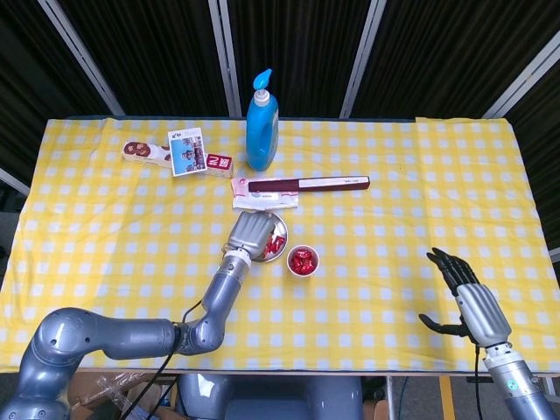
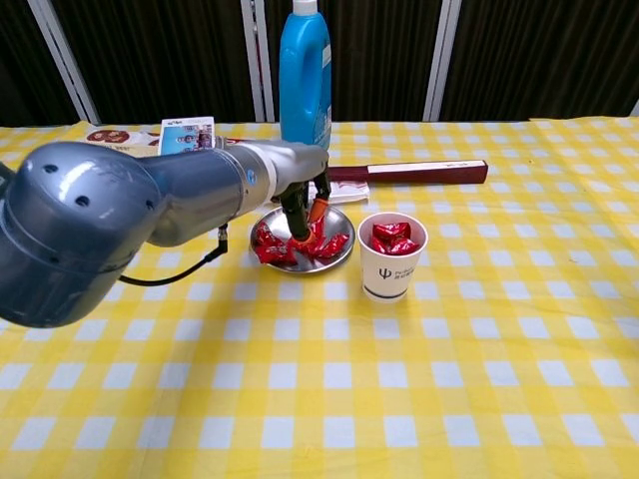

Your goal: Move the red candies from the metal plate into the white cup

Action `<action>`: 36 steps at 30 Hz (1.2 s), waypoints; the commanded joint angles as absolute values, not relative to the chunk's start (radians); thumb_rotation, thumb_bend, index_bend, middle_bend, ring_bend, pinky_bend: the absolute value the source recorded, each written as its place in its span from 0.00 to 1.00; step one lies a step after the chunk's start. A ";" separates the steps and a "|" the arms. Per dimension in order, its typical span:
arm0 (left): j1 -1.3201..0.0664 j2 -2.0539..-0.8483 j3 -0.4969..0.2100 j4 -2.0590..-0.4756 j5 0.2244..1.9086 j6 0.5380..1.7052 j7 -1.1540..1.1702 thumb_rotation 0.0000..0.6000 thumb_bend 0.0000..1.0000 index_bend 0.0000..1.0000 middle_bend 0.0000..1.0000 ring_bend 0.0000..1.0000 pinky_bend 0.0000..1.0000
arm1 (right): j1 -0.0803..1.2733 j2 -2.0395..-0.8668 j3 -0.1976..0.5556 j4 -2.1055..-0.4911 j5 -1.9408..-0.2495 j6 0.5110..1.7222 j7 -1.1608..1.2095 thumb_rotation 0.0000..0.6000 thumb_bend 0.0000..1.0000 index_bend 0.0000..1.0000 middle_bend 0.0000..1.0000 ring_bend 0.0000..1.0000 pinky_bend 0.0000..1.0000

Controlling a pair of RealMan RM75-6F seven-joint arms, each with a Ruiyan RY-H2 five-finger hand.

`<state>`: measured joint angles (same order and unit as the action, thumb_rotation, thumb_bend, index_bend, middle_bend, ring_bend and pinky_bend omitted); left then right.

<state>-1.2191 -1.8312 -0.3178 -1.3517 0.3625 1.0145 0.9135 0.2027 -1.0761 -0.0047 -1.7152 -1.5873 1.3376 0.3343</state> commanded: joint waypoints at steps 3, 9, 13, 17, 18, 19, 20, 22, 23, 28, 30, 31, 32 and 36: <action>-1.212 -1.757 -0.364 -1.477 0.425 1.067 0.881 1.00 0.41 0.60 0.88 0.94 0.97 | 0.202 -1.077 -0.005 -1.715 -1.587 1.339 0.333 1.00 0.28 0.00 0.00 0.00 0.00; -1.230 -1.756 -0.391 -1.528 0.478 1.083 0.847 1.00 0.41 0.59 0.88 0.94 0.97 | 0.202 -1.078 -0.004 -1.716 -1.586 1.339 0.331 1.00 0.28 0.00 0.00 0.00 0.00; -1.251 -1.786 -0.391 -1.520 0.496 1.075 0.836 1.00 0.40 0.59 0.88 0.94 0.97 | 0.201 -1.077 -0.003 -1.716 -1.584 1.340 0.331 1.00 0.28 0.00 0.00 0.00 0.00; -1.278 -1.822 -0.384 -1.495 0.484 1.061 0.849 1.00 0.40 0.58 0.87 0.94 0.97 | 0.201 -1.076 -0.003 -1.716 -1.585 1.340 0.332 1.00 0.28 0.00 0.00 0.00 0.00; -1.286 -1.834 -0.382 -1.487 0.476 1.058 0.854 1.00 0.40 0.58 0.87 0.94 0.97 | 0.201 -1.076 -0.004 -1.716 -1.586 1.341 0.333 1.00 0.28 0.00 0.00 0.00 0.00; -1.291 -1.841 -0.379 -1.481 0.469 1.055 0.859 1.00 0.39 0.58 0.87 0.94 0.97 | 0.201 -1.076 -0.004 -1.716 -1.586 1.341 0.334 1.00 0.28 0.00 0.00 0.00 0.00; -1.298 -1.850 -0.376 -1.473 0.460 1.054 0.867 1.00 0.39 0.58 0.87 0.94 0.97 | 0.201 -1.076 -0.004 -1.716 -1.586 1.341 0.336 1.00 0.28 0.00 0.00 0.00 0.00; -1.308 -1.863 -0.370 -1.459 0.444 1.053 0.884 1.00 0.36 0.57 0.87 0.94 0.97 | 0.201 -1.075 -0.003 -1.715 -1.586 1.342 0.339 1.00 0.28 0.00 0.00 0.00 0.00; -1.313 -1.869 -0.367 -1.453 0.435 1.053 0.891 1.00 0.34 0.57 0.87 0.94 0.97 | 0.201 -1.074 -0.003 -1.715 -1.587 1.342 0.340 1.00 0.28 0.00 0.00 0.00 0.00; -1.321 -1.881 -0.363 -1.435 0.419 1.057 0.902 1.00 0.26 0.52 0.85 0.94 0.97 | 0.202 -1.073 -0.004 -1.714 -1.590 1.341 0.343 1.00 0.28 0.00 0.00 0.00 0.00; -1.321 -1.882 -0.366 -1.434 0.419 1.061 0.898 1.00 0.25 0.50 0.85 0.94 0.97 | 0.201 -1.074 -0.004 -1.714 -1.590 1.342 0.344 1.00 0.28 0.00 0.00 0.00 0.00; -1.320 -1.881 -0.368 -1.436 0.420 1.063 0.895 1.00 0.24 0.48 0.84 0.94 0.97 | 0.202 -1.074 -0.004 -1.714 -1.590 1.342 0.344 1.00 0.28 0.00 0.00 0.00 0.00; -1.319 -1.878 -0.371 -1.439 0.424 1.066 0.891 1.00 0.24 0.47 0.84 0.94 0.97 | 0.202 -1.074 -0.004 -1.714 -1.590 1.342 0.343 1.00 0.28 0.00 0.00 0.00 0.00; -1.304 -1.866 -0.384 -1.460 0.458 1.083 0.853 1.00 0.22 0.43 0.84 0.94 0.97 | 0.201 -1.075 -0.004 -1.714 -1.589 1.343 0.339 1.00 0.28 0.00 0.00 0.00 0.00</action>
